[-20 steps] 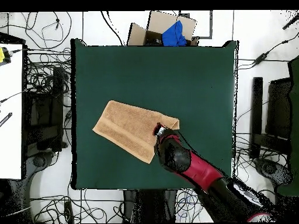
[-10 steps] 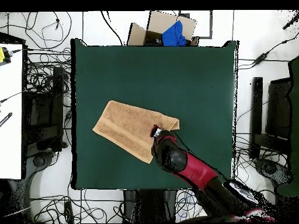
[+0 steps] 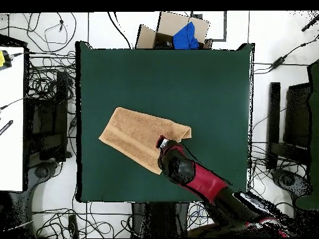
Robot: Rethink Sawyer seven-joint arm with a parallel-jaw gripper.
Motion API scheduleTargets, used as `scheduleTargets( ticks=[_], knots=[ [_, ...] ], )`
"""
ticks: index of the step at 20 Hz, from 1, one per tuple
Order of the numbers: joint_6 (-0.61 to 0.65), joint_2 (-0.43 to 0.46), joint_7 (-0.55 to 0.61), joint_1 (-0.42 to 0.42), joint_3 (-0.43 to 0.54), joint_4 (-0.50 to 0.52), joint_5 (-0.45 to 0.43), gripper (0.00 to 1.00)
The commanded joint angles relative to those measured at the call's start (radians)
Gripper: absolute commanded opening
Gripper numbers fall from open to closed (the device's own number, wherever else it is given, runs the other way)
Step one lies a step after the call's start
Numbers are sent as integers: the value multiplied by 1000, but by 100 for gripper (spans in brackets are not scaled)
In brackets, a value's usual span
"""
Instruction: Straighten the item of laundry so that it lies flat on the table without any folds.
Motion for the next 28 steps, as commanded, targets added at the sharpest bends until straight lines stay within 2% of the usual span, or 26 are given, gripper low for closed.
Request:
scheduleTargets(
  ticks=[1,7,16,21,28],
  knots=[
    [37,33,185,7,-51,-45,17,100],
    [90,13,137,45,-111,-82,28,100],
    [101,17,138,51,-127,-100,19,100],
    [45,70,153,49,-121,-116,6,100],
    [23,93,164,54,-120,-127,3,100]
  ],
)
